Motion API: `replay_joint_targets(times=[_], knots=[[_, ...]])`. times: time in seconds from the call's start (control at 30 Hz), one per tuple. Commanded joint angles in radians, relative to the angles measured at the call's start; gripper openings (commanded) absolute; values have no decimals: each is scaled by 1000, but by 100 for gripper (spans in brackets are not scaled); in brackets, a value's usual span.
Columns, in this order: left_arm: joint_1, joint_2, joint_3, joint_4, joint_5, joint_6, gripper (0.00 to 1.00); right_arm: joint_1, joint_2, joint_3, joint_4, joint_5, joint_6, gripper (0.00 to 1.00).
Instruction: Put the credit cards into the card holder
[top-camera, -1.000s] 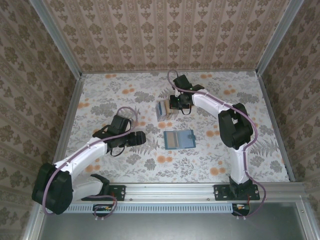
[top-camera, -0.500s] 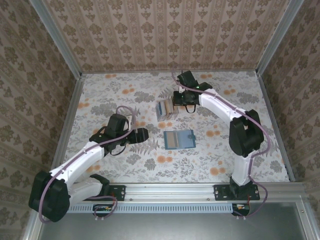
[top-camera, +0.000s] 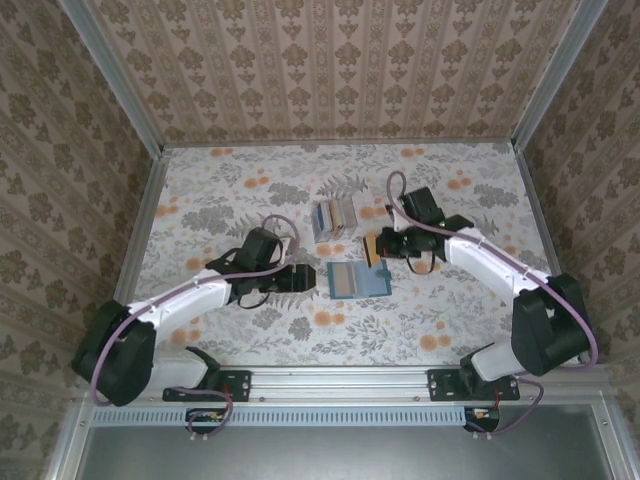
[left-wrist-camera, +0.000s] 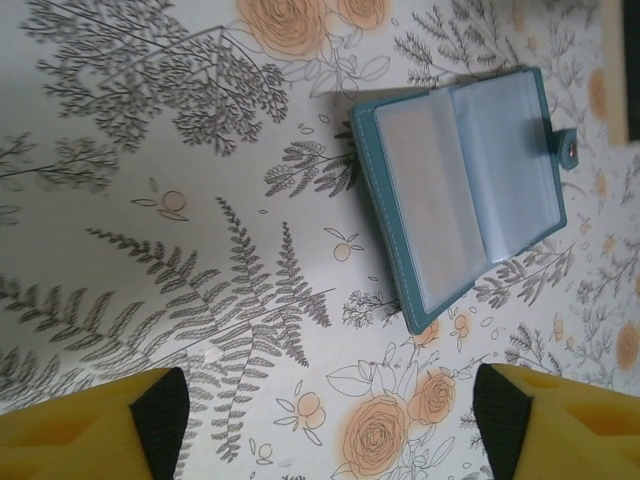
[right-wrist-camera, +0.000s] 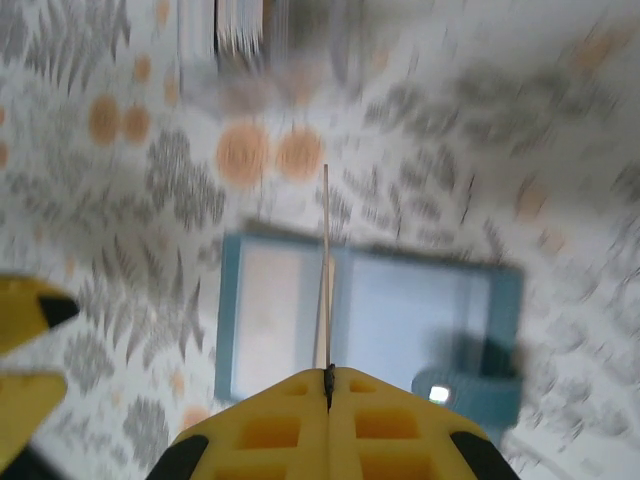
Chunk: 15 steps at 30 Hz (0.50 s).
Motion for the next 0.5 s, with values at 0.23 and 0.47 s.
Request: replay_joint_targets(times=[0.23,0.47], knots=[[-47,193,105,46,71,27,67,-67,41,-167,181,-306,4,0],[-75,245,132,60,67,23,61,-111,165,-188,265,-403,-7,0]])
